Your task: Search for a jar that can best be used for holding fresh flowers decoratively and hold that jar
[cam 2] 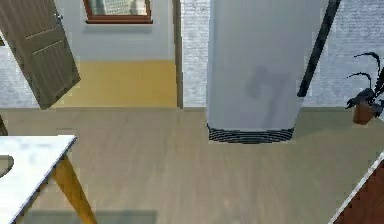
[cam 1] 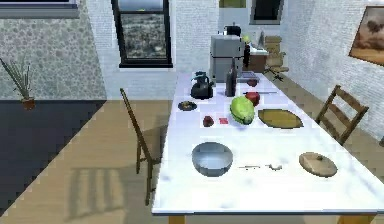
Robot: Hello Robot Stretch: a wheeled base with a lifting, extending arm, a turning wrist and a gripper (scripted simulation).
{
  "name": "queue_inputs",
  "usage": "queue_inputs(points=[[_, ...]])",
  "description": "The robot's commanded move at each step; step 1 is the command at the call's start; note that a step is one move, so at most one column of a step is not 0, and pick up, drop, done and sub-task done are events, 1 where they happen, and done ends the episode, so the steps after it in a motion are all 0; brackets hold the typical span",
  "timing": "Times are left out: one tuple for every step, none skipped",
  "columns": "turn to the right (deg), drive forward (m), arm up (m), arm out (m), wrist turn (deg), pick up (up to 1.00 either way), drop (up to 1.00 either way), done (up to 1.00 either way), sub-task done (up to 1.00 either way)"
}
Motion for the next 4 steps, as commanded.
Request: queue_inputs(points=[[-45.0,0.0,0.0,0.0,0.0,0.0,0.0,0.0,0.0],[45.0,0.0,0.0,0.0,0.0,0.0,0.0,0.0,0.0],[45.0,0.0,0.0,0.0,0.0,0.0,0.0,0.0,0.0],[12.0,0.0,0.0,0.0,0.0,0.0,0.0,0.0,0.0]])
